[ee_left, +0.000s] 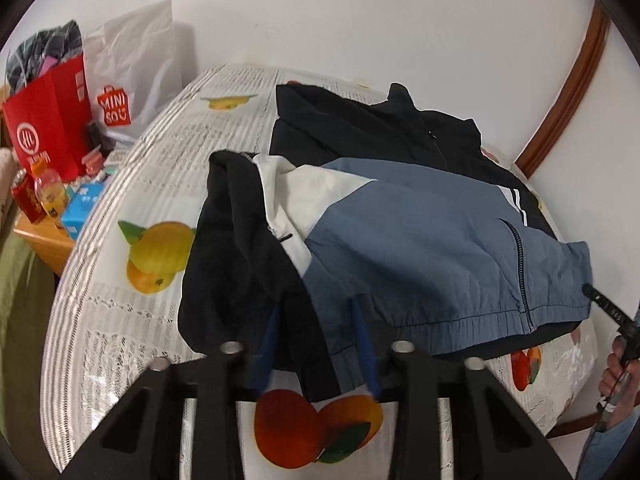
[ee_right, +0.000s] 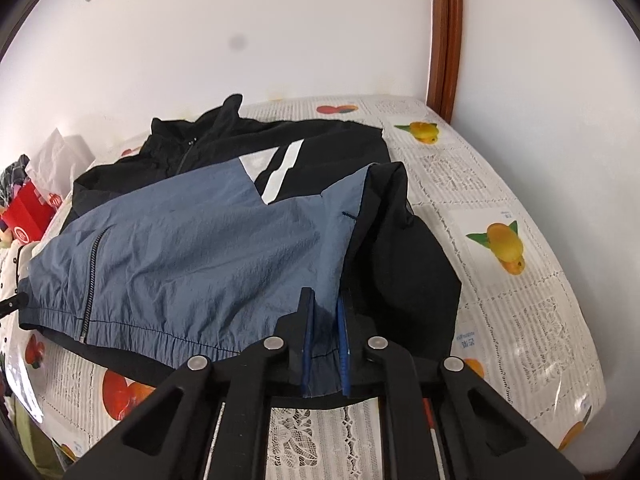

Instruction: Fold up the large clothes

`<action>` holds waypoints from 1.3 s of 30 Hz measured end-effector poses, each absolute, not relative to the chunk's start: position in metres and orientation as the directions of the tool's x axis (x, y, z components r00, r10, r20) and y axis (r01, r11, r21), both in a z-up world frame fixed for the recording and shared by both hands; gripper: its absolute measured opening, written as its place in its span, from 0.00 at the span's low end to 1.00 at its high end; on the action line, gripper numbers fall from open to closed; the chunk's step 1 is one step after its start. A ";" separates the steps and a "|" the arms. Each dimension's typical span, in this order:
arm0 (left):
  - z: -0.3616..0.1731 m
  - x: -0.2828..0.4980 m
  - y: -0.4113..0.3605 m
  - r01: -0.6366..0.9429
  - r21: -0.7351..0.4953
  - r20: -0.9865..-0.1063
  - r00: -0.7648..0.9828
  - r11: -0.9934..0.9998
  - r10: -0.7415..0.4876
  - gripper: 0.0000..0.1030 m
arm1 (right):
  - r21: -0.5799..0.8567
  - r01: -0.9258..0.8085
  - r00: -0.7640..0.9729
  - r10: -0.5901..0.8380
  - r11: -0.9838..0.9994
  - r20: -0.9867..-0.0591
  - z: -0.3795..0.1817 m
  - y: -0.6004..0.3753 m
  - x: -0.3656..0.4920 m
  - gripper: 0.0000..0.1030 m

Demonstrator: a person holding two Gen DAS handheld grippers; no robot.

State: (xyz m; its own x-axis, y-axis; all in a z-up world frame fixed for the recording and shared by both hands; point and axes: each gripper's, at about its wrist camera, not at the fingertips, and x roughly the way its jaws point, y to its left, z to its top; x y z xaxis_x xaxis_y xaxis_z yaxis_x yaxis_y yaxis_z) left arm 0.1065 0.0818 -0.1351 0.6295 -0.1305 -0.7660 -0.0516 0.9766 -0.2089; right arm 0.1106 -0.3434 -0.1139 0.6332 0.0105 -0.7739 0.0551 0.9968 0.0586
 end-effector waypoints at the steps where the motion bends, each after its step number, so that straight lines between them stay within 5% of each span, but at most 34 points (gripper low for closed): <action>1: -0.132 0.105 0.080 -0.046 -0.206 -0.760 0.636 0.977 -0.130 0.18 | 0.064 0.052 0.641 0.016 0.997 -0.767 -0.111 -0.344 0.108 0.08; 17: -0.074 0.121 0.085 -0.040 -0.223 -0.623 0.774 0.974 -0.110 0.13 | 0.148 0.021 0.756 0.081 0.989 -0.650 -0.054 -0.351 0.127 0.06; 39: -0.119 0.238 0.083 -0.066 -0.186 -0.726 0.681 0.980 -0.092 0.17 | 0.115 0.090 0.671 0.025 0.989 -0.741 -0.123 -0.353 0.247 0.08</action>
State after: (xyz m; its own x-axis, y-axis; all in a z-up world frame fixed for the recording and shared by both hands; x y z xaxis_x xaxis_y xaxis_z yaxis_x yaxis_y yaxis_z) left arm 0.2383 0.0829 -0.1188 0.6813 -0.0917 -0.7262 -0.0665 0.9803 -0.1861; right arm 0.2471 -0.3529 -0.1231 0.6710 0.0246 -0.7411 0.0903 0.9893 0.1146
